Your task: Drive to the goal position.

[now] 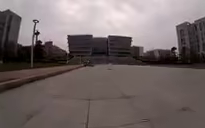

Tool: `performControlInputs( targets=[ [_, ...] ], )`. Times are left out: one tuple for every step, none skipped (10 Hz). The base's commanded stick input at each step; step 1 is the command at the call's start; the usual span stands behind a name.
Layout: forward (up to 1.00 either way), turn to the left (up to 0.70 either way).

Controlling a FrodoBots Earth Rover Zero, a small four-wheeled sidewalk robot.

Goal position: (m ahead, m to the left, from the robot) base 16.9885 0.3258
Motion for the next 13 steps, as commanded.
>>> performControlInputs(
  targets=[
    [1.00,0.00],
    [1.00,0.00],
    [1.00,0.00],
    [1.00,0.00],
    [1.00,0.00],
    [1.00,0.00],
    [1.00,0.00],
    [1.00,0.00],
    [1.00,0.00],
    [1.00,0.00],
    [1.00,0.00],
    [1.00,0.00],
    [1.00,0.00]
  ],
)
